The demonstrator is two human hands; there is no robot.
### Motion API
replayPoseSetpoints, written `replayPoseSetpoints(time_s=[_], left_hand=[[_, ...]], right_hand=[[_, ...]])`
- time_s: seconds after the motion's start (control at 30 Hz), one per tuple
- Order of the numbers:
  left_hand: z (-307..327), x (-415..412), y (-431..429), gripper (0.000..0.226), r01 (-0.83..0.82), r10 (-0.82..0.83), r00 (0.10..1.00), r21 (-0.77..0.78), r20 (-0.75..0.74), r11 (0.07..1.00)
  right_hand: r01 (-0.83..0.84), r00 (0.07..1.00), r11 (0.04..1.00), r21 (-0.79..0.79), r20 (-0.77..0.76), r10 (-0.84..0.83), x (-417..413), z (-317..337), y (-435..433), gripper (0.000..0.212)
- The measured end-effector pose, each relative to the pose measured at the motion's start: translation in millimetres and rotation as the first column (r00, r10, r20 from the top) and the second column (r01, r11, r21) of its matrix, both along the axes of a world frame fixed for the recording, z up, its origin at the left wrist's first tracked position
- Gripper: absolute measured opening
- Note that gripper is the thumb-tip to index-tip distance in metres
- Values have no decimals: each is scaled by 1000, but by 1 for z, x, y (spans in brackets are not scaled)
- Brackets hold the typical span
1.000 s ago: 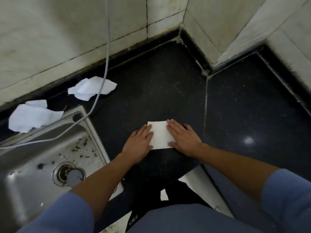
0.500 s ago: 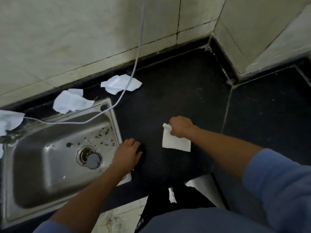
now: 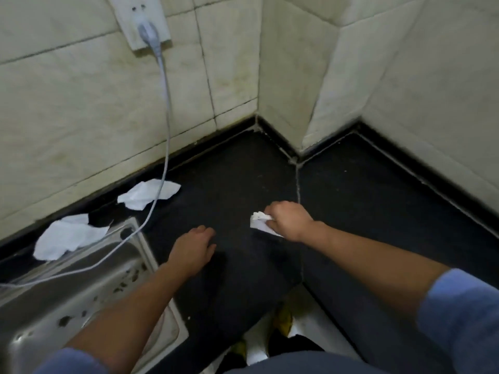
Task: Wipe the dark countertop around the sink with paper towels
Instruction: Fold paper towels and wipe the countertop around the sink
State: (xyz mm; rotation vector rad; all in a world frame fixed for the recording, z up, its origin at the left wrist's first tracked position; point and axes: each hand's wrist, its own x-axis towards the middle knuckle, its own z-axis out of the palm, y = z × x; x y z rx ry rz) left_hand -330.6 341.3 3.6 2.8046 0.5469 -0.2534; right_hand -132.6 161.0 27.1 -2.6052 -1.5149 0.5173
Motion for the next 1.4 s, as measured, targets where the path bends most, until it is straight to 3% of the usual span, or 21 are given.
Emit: replayPoseSetpoints(time_s=[0.13, 0.3, 0.4, 0.63, 0.77, 0.93, 1.2, 1.4], left_hand=[[14, 26, -16, 28, 236, -236, 971, 16, 22, 972], [20, 45, -68, 25, 516, -517, 856, 35, 6, 856], [26, 57, -123, 26, 638, -638, 770, 24, 9, 770], [49, 61, -286, 28, 874, -881, 471, 117, 43, 472], [58, 42, -403, 30, 946, -956, 291, 139, 34, 292], [55, -23, -573, 29, 983, -988, 129, 124, 80, 138], [48, -144, -776, 32, 993, -990, -112, 49, 88, -108], [49, -158, -883, 33, 974, -971, -222, 67, 85, -217]], right_hand=[[208, 974, 978, 19, 90, -209, -17, 18, -60, 23], [466, 874, 884, 26, 145, -465, -70, 24, -156, 23], [606, 784, 795, 35, 146, -604, -108, 28, -223, 24], [861, 483, 504, 64, 205, -851, -216, 44, -380, 21], [943, 305, 325, 67, 209, -929, -292, 46, -478, 17], [989, 121, 136, 57, 214, -969, -397, 48, -610, 16], [994, -95, -76, 81, 260, -961, -530, 60, -774, 18], [972, -228, -208, 106, 249, -941, -574, 62, -870, 19]])
